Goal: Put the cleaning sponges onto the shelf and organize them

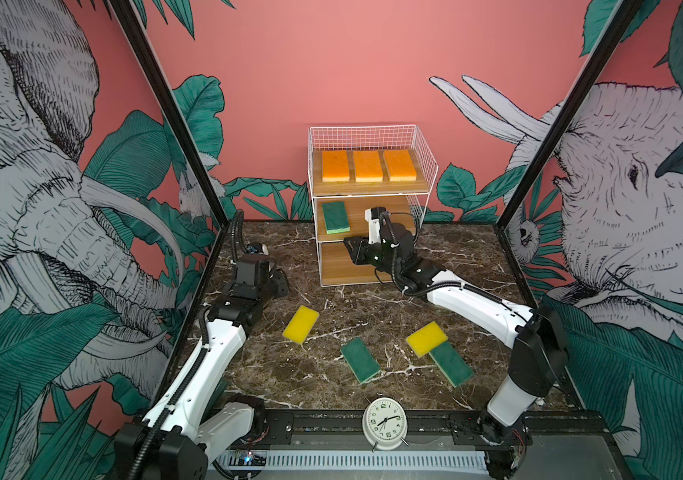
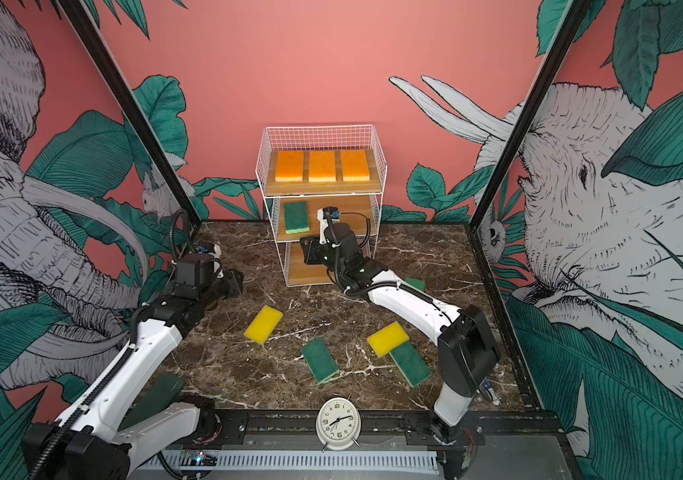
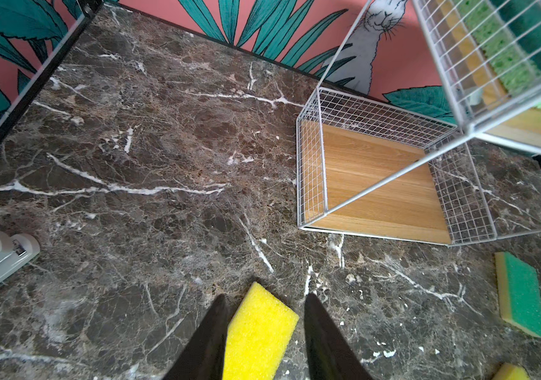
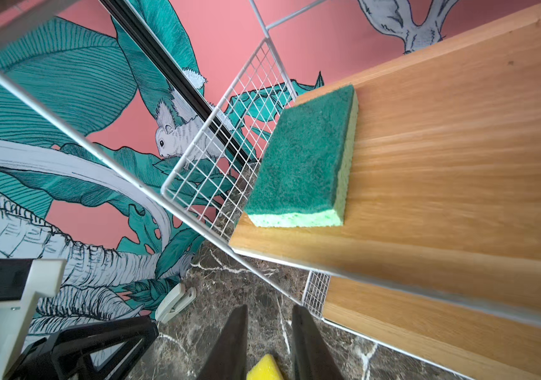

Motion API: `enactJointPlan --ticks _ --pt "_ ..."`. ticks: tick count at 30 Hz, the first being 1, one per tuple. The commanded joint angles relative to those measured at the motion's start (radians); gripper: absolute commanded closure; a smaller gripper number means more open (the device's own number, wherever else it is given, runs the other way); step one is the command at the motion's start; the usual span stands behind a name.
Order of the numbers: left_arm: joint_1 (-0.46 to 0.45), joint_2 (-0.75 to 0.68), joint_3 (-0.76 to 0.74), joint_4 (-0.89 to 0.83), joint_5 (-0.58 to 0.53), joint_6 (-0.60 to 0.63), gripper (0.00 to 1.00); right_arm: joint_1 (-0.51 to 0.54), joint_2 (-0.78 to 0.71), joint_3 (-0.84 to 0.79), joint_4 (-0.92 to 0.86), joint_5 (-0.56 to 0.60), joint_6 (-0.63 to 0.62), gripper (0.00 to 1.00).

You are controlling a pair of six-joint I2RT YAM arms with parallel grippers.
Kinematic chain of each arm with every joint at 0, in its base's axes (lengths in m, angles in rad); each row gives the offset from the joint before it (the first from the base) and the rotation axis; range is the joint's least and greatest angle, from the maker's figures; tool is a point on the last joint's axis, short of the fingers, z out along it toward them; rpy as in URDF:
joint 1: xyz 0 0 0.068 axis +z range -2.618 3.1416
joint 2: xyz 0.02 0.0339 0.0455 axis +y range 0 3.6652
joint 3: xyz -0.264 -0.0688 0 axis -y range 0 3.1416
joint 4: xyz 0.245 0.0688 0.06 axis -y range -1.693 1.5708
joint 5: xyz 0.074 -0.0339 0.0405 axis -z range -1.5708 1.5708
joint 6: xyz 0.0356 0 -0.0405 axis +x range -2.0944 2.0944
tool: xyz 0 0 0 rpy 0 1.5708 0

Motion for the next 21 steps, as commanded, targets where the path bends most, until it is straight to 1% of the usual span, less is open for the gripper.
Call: enactJointPlan --ticks 1,12,15,21 --pt "0.012 0.006 -0.014 0.063 0.036 0.004 0.60 0.008 0.024 0.055 0.028 0.039 -0.005 0.74" --pt "0.039 0.018 -0.029 0.108 0.062 0.015 0.61 0.011 0.069 0.112 0.006 0.085 -0.041 0.80" --pt "0.041 0.024 -0.034 0.119 0.067 0.013 0.61 0.011 0.086 0.125 -0.002 0.086 -0.044 0.80" --pt "0.047 0.041 -0.029 0.138 0.078 0.015 0.61 0.010 0.094 0.129 -0.009 0.123 -0.067 0.80"
